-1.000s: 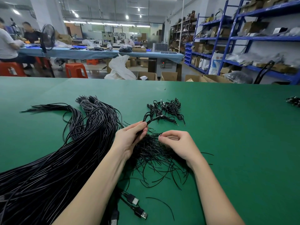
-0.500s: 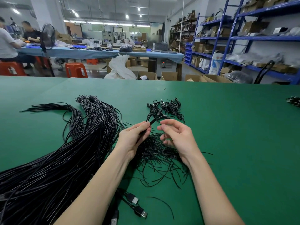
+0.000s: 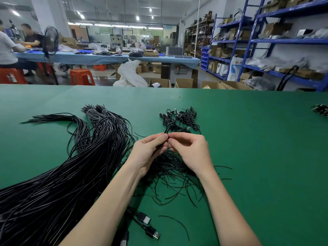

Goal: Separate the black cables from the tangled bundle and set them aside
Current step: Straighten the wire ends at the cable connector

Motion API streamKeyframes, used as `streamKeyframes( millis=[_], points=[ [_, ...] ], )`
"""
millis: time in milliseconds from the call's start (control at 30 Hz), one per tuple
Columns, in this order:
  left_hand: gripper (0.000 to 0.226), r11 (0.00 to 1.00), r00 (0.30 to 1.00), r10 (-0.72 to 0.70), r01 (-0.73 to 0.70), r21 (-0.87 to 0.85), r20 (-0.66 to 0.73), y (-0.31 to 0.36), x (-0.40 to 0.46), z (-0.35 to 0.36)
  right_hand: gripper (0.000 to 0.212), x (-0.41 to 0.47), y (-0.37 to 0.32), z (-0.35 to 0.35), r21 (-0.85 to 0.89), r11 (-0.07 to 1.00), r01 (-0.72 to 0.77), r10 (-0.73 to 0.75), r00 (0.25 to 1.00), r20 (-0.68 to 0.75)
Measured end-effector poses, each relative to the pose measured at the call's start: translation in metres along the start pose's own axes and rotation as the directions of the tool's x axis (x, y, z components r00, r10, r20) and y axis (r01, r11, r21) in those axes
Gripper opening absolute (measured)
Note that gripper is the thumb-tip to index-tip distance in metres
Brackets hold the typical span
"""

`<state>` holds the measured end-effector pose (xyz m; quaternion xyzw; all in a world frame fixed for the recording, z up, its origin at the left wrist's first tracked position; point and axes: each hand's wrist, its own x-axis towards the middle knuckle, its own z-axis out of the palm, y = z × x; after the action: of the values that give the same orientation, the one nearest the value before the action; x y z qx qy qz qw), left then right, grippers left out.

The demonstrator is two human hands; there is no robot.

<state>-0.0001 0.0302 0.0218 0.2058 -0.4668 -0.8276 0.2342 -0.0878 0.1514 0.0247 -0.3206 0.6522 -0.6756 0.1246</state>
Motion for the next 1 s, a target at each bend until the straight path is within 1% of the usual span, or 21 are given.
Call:
streamKeyframes(
  millis=[67, 100, 167, 200, 233, 300, 367, 433, 500, 533, 567, 633, 667, 700, 767, 833, 933, 1000],
  points=[
    [0.018, 1.0, 1.0, 0.011, -0.011, -0.004, 0.0, 0.001, 0.001, -0.002, 0.022, 0.0, -0.003, -0.002, 0.061, 0.996, -0.062, 0.058, 0.996, 0.064],
    [0.022, 1.0, 1.0, 0.019, -0.019, -0.001, 0.0, 0.002, 0.001, -0.002, 0.024, 0.0, -0.004, -0.003, 0.086, 0.993, -0.086, 0.08, 0.994, 0.075],
    [0.029, 0.999, 0.999, 0.038, -0.038, 0.016, 0.006, 0.002, 0.001, 0.0, 0.024, 0.0, -0.006, -0.002, 0.14, 0.983, -0.123, 0.115, 0.991, 0.065],
    [0.031, 0.999, 0.999, 0.048, -0.048, 0.025, 0.014, 0.002, 0.001, 0.0, 0.021, 0.0, -0.007, -0.002, 0.197, 0.969, -0.152, 0.143, 0.988, 0.058],
    [0.031, 0.998, 0.998, 0.056, -0.057, 0.033, 0.025, 0.001, 0.001, 0.001, 0.018, 0.0, -0.008, -0.001, 0.276, 0.942, -0.192, 0.183, 0.981, 0.056],
    [0.027, 0.996, 0.996, 0.069, -0.072, 0.057, 0.047, 0.0, 0.001, 0.001, 0.012, 0.0, -0.01, 0.0, 0.439, 0.851, -0.29, 0.28, 0.956, 0.088],
    [0.022, 0.994, 0.995, 0.075, -0.08, 0.077, 0.066, -0.001, 0.0, 0.001, 0.01, -0.001, -0.012, -0.001, 0.523, 0.753, -0.398, 0.375, 0.914, 0.155],
    [0.022, 0.994, 0.993, 0.078, -0.084, 0.072, 0.083, -0.002, 0.0, 0.001, 0.022, -0.001, -0.012, -0.003, 0.534, 0.699, -0.475, 0.441, 0.875, 0.201],
    [0.019, 0.99, 0.989, 0.095, -0.106, 0.098, 0.11, -0.002, 0.0, 0.002, 0.035, -0.001, -0.013, -0.005, 0.522, 0.681, -0.514, 0.47, 0.853, 0.226],
    [0.015, 0.982, 0.986, 0.114, -0.13, 0.134, 0.124, -0.002, -0.001, 0.002, 0.035, 0.0, -0.013, -0.005, 0.519, 0.678, -0.52, 0.477, 0.849, 0.227],
    [0.012, 0.97, 0.981, 0.139, -0.162, 0.178, 0.137, -0.001, -0.001, 0.002, 0.031, 0.001, -0.013, -0.005, 0.522, 0.675, -0.521, 0.48, 0.848, 0.225],
    [0.01, 0.938, 0.968, 0.199, -0.234, 0.255, 0.156, 0.002, -0.002, 0.003, 0.009, 0.003, -0.012, -0.007, 0.535, 0.666, -0.52, 0.491, 0.845, 0.21],
    [0.01, 0.919, 0.96, 0.23, -0.268, 0.289, 0.16, 0.002, -0.002, 0.003, 0.003, 0.003, -0.011, -0.007, 0.544, 0.661, -0.518, 0.493, 0.845, 0.206],
    [0.011, 0.897, 0.951, 0.259, -0.301, 0.325, 0.166, 0.003, -0.003, 0.003, 0.005, 0.003, -0.011, -0.007, 0.543, 0.66, -0.519, 0.494, 0.845, 0.206],
    [0.012, 0.853, 0.936, 0.298, -0.349, 0.388, 0.185, 0.005, -0.003, 0.003, 0.002, 0.002, -0.009, -0.008, 0.541, 0.666, -0.514, 0.486, 0.849, 0.207],
    [0.013, 0.831, 0.927, 0.308, -0.371, 0.414, 0.213, 0.006, -0.004, 0.003, 0.004, 0.001, -0.008, -0.007, 0.56, 0.671, -0.487, 0.463, 0.864, 0.196],
    [0.017, 0.836, 0.925, 0.292, -0.371, 0.404, 0.245, 0.008, -0.005, 0.003, 0.01, 0.002, -0.006, -0.005, 0.584, 0.707, -0.398, 0.413, 0.903, 0.115],
    [0.02, 0.859, 0.933, 0.274, -0.347, 0.375, 0.235, 0.009, -0.005, 0.004, 0.005, 0.001, -0.006, -0.002, 0.572, 0.749, -0.333, 0.363, 0.929, 0.065]
  ],
)
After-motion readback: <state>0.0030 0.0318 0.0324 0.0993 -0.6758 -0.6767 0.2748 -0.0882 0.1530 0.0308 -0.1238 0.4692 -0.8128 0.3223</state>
